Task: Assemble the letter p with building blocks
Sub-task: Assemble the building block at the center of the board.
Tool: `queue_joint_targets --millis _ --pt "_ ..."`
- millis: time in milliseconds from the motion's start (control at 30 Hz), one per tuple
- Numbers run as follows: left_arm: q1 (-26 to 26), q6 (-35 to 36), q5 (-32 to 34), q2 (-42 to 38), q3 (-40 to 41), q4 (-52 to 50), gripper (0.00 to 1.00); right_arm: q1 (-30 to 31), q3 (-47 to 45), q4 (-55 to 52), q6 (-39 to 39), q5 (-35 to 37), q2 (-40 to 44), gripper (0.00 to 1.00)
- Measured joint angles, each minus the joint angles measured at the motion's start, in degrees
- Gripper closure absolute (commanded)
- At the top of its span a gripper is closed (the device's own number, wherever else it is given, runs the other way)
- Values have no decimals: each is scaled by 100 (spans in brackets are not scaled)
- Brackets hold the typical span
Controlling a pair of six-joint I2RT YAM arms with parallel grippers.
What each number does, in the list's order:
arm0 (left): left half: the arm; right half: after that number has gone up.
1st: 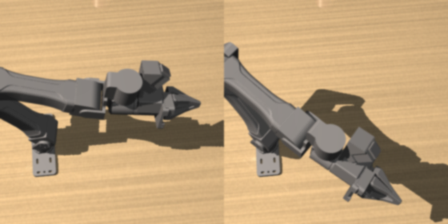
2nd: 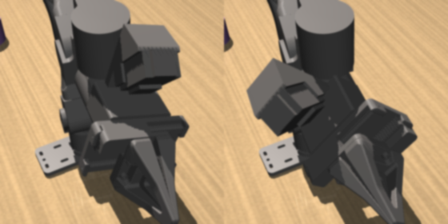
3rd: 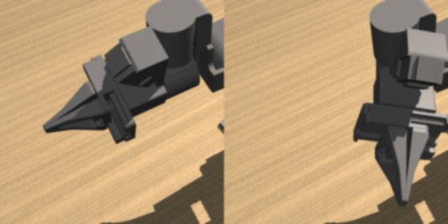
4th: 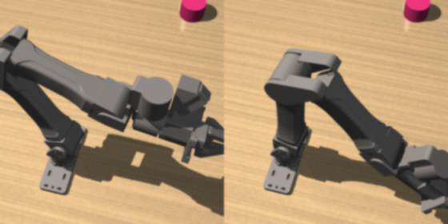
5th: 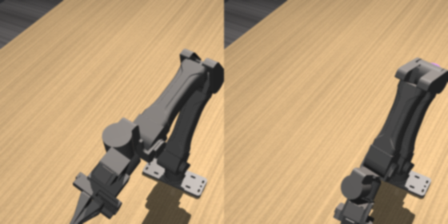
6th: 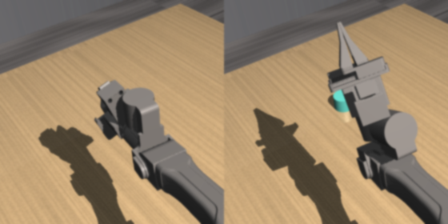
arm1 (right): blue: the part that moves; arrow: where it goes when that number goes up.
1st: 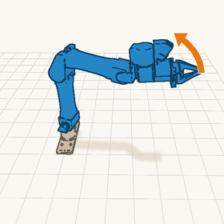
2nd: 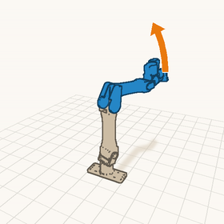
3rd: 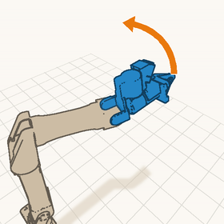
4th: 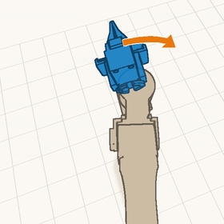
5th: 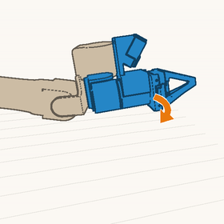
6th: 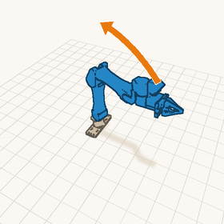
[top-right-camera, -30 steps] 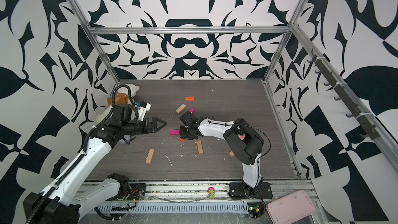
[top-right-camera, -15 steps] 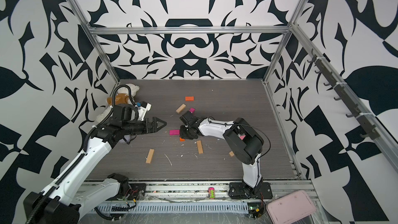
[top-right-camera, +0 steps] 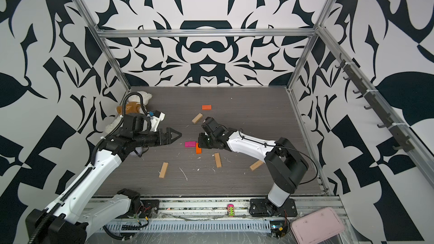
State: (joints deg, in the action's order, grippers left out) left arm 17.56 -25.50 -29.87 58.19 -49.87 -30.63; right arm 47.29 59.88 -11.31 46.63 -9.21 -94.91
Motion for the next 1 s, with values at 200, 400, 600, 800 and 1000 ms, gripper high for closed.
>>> queue_joint_targets --millis 200,400,600,800,1000 --pt "0 -4 -4 17 0 2 1 286 -374 28 160 37 -267 100" --pt "0 -2 -4 37 0 2 1 361 -382 247 282 22 -695 100" --pt "0 -2 -4 37 0 2 1 358 -378 393 328 46 -817 100" --pt "0 -2 -4 37 0 2 1 358 -297 466 348 68 -905 100" --pt "0 -2 -4 37 0 2 1 358 -205 546 376 79 -1003 100"
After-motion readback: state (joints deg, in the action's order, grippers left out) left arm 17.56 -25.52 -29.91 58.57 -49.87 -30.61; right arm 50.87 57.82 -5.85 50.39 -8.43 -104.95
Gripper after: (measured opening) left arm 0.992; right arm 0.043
